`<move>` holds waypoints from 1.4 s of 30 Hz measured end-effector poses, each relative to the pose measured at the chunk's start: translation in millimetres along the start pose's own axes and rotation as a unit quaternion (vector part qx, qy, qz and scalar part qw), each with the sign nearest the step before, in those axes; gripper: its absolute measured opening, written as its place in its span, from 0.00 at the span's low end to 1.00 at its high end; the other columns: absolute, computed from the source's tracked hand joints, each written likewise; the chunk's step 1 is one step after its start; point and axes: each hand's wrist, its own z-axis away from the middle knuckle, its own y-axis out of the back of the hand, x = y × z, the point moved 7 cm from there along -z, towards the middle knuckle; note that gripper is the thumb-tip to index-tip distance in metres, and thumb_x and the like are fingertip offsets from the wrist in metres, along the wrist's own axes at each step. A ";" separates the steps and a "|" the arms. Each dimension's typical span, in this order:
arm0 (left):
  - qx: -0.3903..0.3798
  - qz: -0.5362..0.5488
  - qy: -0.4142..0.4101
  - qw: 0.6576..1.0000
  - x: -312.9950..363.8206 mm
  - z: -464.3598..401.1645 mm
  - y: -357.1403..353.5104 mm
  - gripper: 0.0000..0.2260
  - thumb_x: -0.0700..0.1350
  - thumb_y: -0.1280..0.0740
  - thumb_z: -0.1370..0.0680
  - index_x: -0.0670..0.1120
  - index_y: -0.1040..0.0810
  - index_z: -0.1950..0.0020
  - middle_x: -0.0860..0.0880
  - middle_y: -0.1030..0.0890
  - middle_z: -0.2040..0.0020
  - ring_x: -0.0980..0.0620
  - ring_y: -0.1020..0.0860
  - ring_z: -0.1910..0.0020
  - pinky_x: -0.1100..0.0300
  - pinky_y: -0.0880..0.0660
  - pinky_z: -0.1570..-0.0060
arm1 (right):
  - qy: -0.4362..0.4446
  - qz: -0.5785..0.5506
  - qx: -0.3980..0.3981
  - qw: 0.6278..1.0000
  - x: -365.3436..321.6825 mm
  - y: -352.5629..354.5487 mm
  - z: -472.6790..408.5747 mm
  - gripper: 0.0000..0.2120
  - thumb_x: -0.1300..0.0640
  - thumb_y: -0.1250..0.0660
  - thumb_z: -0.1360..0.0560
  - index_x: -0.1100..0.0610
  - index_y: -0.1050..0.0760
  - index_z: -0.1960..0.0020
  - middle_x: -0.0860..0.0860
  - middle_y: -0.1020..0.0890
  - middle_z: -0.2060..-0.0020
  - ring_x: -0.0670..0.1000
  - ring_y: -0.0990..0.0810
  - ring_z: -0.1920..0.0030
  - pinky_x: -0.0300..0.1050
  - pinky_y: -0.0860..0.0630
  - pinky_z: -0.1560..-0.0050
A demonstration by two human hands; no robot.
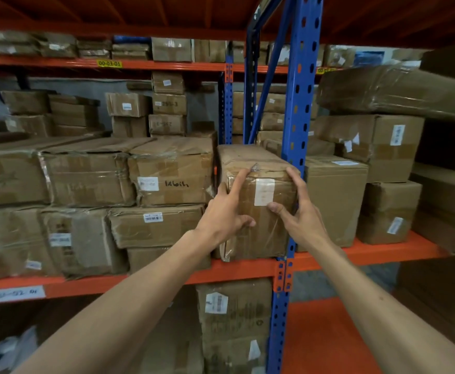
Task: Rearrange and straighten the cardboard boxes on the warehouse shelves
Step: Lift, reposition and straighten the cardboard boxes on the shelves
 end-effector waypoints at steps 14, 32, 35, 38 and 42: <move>-0.059 -0.245 0.002 0.968 38.5 -0.3 24.4 0.62 0.61 0.17 0.40 0.71 0.61 0.23 0.36 0.60 0.19 0.26 0.31 0.30 0.35 0.25 0.38 | -0.320 -0.354 0.126 0.870 36.4 -71.4 121.7 0.52 0.29 0.21 0.37 0.16 0.56 0.29 0.38 0.54 0.17 0.57 0.45 0.18 0.75 0.32 0.31; -0.145 -0.285 0.013 0.947 70.0 -44.1 23.4 0.56 0.59 0.16 0.41 0.69 0.45 0.21 0.43 0.30 0.32 0.37 0.30 0.32 0.38 0.31 0.32 | -0.306 -0.542 0.199 0.757 58.3 -80.2 113.3 0.41 0.50 0.13 0.45 0.27 0.27 0.39 0.44 0.19 0.36 0.53 0.23 0.34 0.76 0.27 0.36; -0.125 -0.264 -0.007 0.956 79.0 -30.2 35.1 0.55 0.59 0.16 0.40 0.67 0.44 0.20 0.43 0.28 0.32 0.38 0.29 0.33 0.41 0.30 0.33 | -0.288 -0.515 0.216 0.778 48.8 -62.2 118.9 0.39 0.53 0.13 0.42 0.31 0.26 0.38 0.45 0.16 0.40 0.53 0.19 0.36 0.70 0.21 0.41; -0.084 -0.206 -0.023 0.975 88.9 -9.2 60.5 0.55 0.59 0.16 0.41 0.65 0.42 0.20 0.43 0.26 0.30 0.40 0.28 0.31 0.45 0.30 0.32 | -0.243 -0.474 0.226 0.815 24.0 -30.5 114.7 0.39 0.54 0.13 0.42 0.34 0.25 0.37 0.46 0.14 0.41 0.53 0.17 0.38 0.66 0.22 0.37; -0.001 -0.117 -0.044 0.992 98.9 22.8 104.0 0.53 0.59 0.16 0.41 0.65 0.39 0.21 0.45 0.25 0.32 0.43 0.26 0.33 0.49 0.28 0.33 | -0.174 -0.422 0.209 0.865 -25.9 10.8 103.0 0.41 0.53 0.12 0.44 0.36 0.25 0.36 0.47 0.14 0.41 0.50 0.16 0.40 0.62 0.20 0.37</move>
